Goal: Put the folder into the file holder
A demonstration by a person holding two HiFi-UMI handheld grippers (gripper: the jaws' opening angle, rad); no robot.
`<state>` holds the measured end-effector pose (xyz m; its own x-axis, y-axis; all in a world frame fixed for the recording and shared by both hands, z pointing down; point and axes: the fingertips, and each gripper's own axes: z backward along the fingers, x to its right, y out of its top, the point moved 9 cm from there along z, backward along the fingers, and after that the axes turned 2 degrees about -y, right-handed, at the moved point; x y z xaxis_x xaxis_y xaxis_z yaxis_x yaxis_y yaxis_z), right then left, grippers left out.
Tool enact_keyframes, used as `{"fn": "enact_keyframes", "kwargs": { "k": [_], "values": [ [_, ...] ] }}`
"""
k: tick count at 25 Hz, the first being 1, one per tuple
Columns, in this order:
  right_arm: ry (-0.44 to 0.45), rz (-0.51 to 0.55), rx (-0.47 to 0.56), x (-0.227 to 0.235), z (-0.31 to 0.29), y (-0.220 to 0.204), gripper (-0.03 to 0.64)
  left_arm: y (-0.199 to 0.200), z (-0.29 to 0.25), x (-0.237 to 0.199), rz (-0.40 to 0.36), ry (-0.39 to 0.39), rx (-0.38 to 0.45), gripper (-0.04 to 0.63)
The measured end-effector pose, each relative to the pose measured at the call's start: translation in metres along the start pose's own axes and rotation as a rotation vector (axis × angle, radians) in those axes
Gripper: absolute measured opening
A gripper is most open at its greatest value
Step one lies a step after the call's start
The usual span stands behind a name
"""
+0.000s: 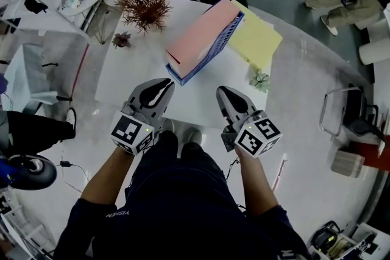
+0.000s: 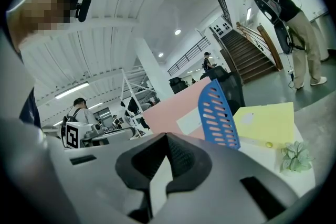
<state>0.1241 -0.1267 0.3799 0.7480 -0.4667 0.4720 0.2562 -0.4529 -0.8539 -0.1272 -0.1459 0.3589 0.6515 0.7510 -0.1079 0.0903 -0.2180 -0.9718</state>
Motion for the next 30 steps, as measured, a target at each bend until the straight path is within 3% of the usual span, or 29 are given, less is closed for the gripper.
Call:
{"fn": "enact_keyframes", "kwargs": {
  "k": [5,9,30],
  "values": [
    [0.007,0.005,-0.001,0.0019,0.0000,0.0021,0.005,0.0010,-0.0007,-0.0006,0.002,0.008,-0.050,0.048],
    [0.011,0.014,-0.004,0.0036,0.0016,0.0036,0.005,-0.0005,-0.0043,0.0001,-0.004,0.003,-0.016,0.043],
    [0.034,0.043,-0.018,0.0055,0.0004,0.0057,0.003,-0.0030,-0.0068,-0.0003,0.000,0.021,-0.035,0.041]
  ]
}}
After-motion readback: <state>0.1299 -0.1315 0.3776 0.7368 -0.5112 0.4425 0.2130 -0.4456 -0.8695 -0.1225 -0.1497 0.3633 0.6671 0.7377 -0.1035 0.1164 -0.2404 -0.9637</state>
